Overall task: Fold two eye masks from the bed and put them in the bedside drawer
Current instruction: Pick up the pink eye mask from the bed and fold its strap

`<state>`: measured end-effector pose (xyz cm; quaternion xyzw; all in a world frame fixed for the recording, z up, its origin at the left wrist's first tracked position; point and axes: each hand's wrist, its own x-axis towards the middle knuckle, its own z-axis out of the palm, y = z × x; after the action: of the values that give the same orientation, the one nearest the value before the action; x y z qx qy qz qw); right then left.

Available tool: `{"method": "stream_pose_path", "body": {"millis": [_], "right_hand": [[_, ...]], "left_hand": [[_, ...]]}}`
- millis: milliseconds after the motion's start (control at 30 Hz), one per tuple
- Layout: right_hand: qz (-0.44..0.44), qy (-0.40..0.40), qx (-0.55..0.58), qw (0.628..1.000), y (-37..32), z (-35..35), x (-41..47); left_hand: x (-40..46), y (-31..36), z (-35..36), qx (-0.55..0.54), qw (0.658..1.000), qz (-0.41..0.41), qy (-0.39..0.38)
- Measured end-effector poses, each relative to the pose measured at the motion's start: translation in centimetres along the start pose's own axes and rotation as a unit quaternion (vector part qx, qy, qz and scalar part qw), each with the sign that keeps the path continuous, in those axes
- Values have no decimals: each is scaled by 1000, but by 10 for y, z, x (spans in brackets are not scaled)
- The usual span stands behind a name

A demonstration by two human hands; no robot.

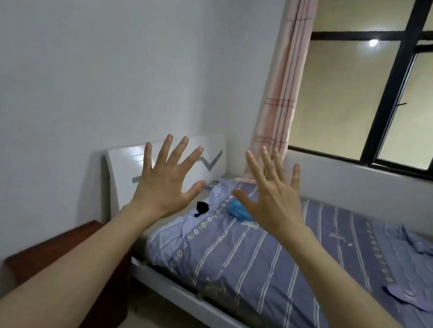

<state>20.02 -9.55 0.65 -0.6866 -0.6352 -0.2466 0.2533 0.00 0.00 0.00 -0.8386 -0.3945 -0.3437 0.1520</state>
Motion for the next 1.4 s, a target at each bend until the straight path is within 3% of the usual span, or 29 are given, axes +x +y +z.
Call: {"method": "stream_pose_path", "body": {"millis": [167,600,967,1167,1400], "right_hand": [[-2,-52,-21,998,-5,68,-23],[106,-162,96,976,32,258,-9],[78,-210,84,971,79,402,131],[91,-229,70,967,102,489,201],[124,-263,44,956,135,591,292]], "left_hand": [[-33,-20,53,-7,998,2,-65],[-53,-85,231,-64,965,-95,-236],[65,-172,365,-38,958,-122,-256],[123,-222,463,-79,951,-119,-274],[199,-297,581,-102,928,-101,-345]]}}
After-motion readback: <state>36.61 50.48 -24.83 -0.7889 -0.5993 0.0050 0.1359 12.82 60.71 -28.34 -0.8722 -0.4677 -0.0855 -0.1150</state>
